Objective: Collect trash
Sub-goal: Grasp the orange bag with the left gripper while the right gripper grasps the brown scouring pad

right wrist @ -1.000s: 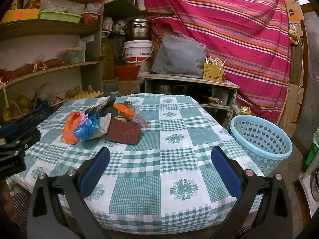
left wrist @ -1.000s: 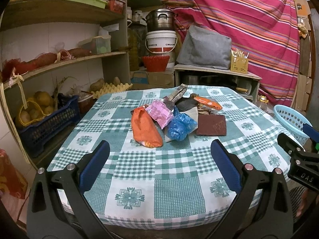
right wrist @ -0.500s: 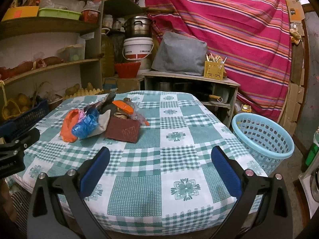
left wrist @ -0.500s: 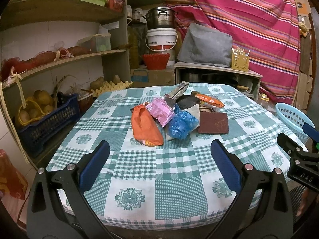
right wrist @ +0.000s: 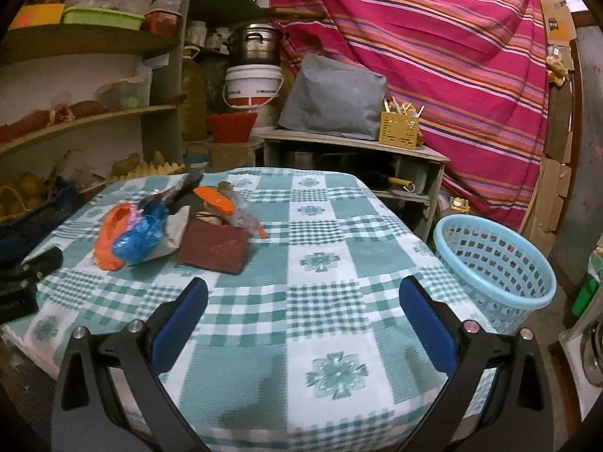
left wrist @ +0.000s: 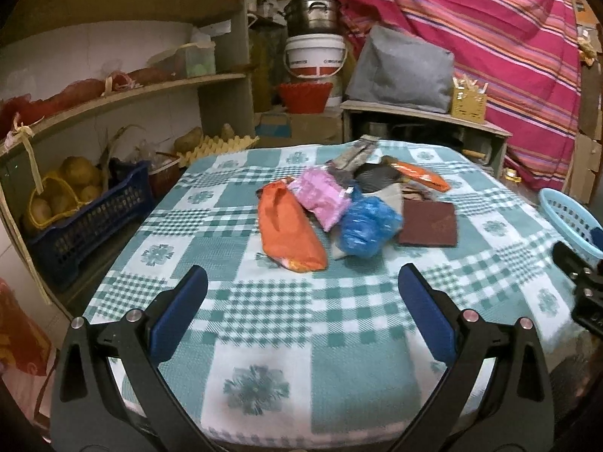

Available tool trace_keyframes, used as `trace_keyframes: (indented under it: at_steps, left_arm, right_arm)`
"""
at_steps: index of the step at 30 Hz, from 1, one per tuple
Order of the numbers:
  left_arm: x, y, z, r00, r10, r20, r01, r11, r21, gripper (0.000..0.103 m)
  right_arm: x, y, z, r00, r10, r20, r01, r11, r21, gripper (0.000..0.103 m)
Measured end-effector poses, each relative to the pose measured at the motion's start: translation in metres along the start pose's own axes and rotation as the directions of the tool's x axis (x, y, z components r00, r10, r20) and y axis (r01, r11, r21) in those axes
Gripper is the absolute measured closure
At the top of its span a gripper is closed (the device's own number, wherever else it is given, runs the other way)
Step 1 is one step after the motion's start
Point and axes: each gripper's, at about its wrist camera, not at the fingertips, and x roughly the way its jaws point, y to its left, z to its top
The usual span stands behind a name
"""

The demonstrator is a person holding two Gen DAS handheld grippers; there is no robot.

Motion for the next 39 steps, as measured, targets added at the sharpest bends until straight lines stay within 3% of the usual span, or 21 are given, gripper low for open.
trace_keyframes:
  at_steps: [4, 13, 22, 24, 28, 31, 34, 36, 39]
  left_arm:
    - [0.025, 0.015, 0.011, 0.999, 0.004, -0.051, -0.006, 0.999, -0.033, 0.005]
    - [0.071, 0.033, 0.040, 0.995, 0.039, -0.091, -0.041, 0.999, -0.022, 0.005]
    - [0.130, 0.047, 0.061, 0.986, -0.013, -0.165, 0.010, 1.000, -0.018, 0.009]
    - [0.142, 0.047, 0.062, 0.981, -0.037, -0.189, 0.034, 0.999, -0.021, 0.018]
    - [0.164, 0.046, 0.062, 0.972, -0.068, -0.225, 0.066, 0.998, -0.013, 0.025]
    - [0.172, 0.043, 0.061, 0.965, -0.097, -0.243, 0.097, 0.995, -0.011, 0.040]
    - [0.175, 0.042, 0.060, 0.963, -0.106, -0.248, 0.108, 0.994, -0.004, 0.056]
    - [0.175, 0.041, 0.058, 0.959, -0.123, -0.256, 0.126, 0.992, -0.005, 0.074]
    - [0.175, 0.040, 0.054, 0.951, -0.144, -0.273, 0.147, 0.989, -0.008, 0.091]
  right_arm:
    - [0.012, -0.007, 0.001, 0.999, -0.039, -0.023, 0.039, 0.999, 0.010, 0.004]
    - [0.046, -0.014, 0.005, 0.996, 0.033, -0.079, -0.030, 0.999, 0.043, 0.004]
    - [0.074, -0.015, 0.009, 0.990, 0.075, -0.123, -0.066, 0.995, 0.077, 0.004]
    - [0.078, -0.015, 0.010, 0.989, 0.068, -0.131, -0.058, 0.995, 0.080, 0.004]
    - [0.088, -0.008, 0.014, 0.989, 0.005, -0.144, -0.005, 1.000, 0.001, 0.004]
    - [0.095, -0.006, 0.018, 0.988, -0.032, -0.153, 0.028, 0.999, -0.028, 0.004]
    - [0.102, -0.008, 0.019, 0.985, -0.019, -0.173, 0.018, 1.000, -0.009, 0.004]
    - [0.104, -0.008, 0.019, 0.984, -0.018, -0.177, 0.018, 1.000, -0.002, 0.004]
    - [0.107, -0.003, 0.020, 0.983, -0.020, -0.182, 0.019, 1.000, -0.010, 0.004]
